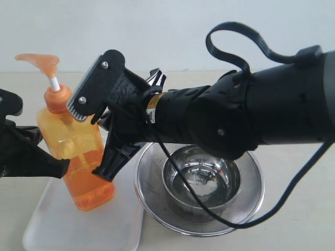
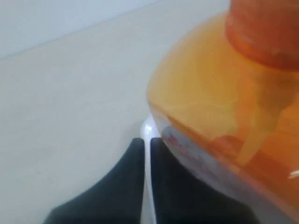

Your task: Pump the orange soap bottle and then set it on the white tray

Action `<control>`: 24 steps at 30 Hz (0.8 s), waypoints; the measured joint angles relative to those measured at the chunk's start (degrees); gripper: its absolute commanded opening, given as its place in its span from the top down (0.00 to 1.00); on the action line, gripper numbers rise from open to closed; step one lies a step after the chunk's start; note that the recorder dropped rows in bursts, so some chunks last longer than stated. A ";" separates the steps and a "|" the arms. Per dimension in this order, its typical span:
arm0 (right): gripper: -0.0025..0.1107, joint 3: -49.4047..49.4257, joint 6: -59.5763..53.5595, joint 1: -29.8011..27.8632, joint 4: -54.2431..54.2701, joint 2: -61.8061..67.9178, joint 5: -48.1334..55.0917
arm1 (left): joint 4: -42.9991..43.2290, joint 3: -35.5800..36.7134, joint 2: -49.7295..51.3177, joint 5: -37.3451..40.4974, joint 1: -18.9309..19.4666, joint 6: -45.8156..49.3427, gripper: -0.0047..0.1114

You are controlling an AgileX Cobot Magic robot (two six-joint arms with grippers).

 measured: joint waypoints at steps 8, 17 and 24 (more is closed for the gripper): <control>0.98 0.00 0.61 1.98 0.00 0.00 1.58 | 0.00 0.00 0.00 0.00 0.00 2.23 0.92; 0.98 0.00 1.10 2.31 0.00 0.00 3.01 | -0.25 0.00 0.00 1.42 0.14 2.81 0.92; 0.98 0.00 1.40 2.52 0.00 0.00 4.77 | -0.25 0.00 0.00 1.77 0.14 3.21 0.92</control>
